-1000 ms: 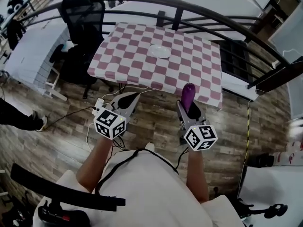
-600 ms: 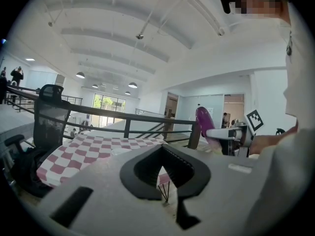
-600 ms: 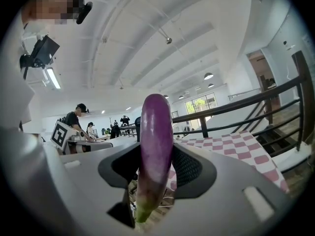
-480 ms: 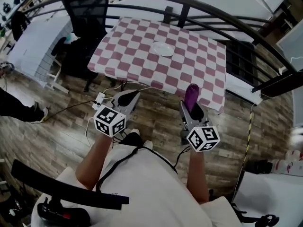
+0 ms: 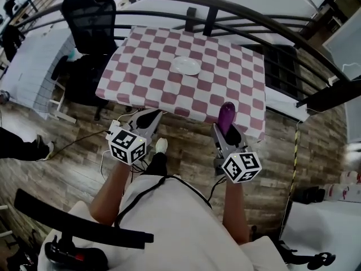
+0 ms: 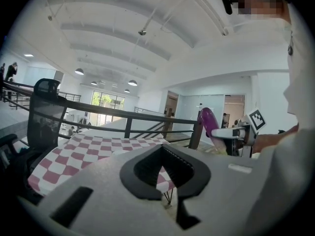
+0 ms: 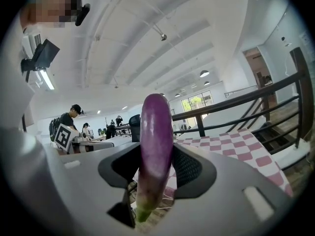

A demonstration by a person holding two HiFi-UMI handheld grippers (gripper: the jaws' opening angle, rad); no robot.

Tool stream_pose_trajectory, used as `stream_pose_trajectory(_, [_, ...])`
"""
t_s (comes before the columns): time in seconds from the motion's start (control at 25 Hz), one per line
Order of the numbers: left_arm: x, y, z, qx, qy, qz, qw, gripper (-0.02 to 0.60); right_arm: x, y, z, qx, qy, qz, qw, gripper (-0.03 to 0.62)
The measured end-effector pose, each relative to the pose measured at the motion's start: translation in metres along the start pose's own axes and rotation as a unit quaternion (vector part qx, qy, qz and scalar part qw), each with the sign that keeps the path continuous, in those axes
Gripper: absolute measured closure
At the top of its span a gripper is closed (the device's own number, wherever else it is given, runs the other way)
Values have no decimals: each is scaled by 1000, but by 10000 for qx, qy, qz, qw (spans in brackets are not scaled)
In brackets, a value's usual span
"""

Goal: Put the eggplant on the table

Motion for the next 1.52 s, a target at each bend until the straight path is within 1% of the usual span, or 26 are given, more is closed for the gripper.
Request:
stream_pose_trajectory(0.12, [-6, 19, 21, 183, -8, 17, 9998, 575, -11, -5, 26, 48, -12, -28, 10000, 391])
stream_pose_trajectory(0.32, [-8, 56, 56, 482, 6, -59, 9988, 575, -25, -15, 73, 152, 67, -84, 9998, 391])
stream_pose_trajectory(0.48, [-15, 96, 81, 514, -2, -3, 9987, 575, -42, -21, 114, 210, 48, -104, 9997, 391])
stream_pose_trajectory(0.72, [-26, 145, 110, 647, 21, 32, 9979, 575, -62, -27, 163, 371, 11, -55, 9993, 391])
stream_pose_trajectory(1.0, [-30, 198, 147, 908, -58, -241, 9956, 574, -67, -37, 216, 581, 38, 33, 9983, 391])
stream_pose_trajectory(1.12, [-27, 213, 161, 1030, 32, -187, 9945, 574, -68, -44, 235, 683, 81, 89, 9976, 391])
stream_pose_trajectory(1.2, [-23, 222, 168, 1041, 91, -143, 9944, 574, -68, -47, 246, 735, 125, 104, 9972, 391])
stream_pose_trajectory(1.36, [-14, 245, 181, 974, 133, -293, 9947, 575, -67, -49, 263, 826, 152, 149, 9964, 391])
stream_pose_trajectory(1.52, [-11, 249, 191, 1077, 191, -282, 9936, 575, -58, -53, 267, 932, 283, 250, 9949, 391])
Point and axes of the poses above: the fingertips, and each gripper's own axes: z forward along the fingers, y to its left, x out of its underside, the point moved 2 cm from there along -z, backward along the fingers, and after that the axes turned 12 degrees about z, right-handed, at the moved point
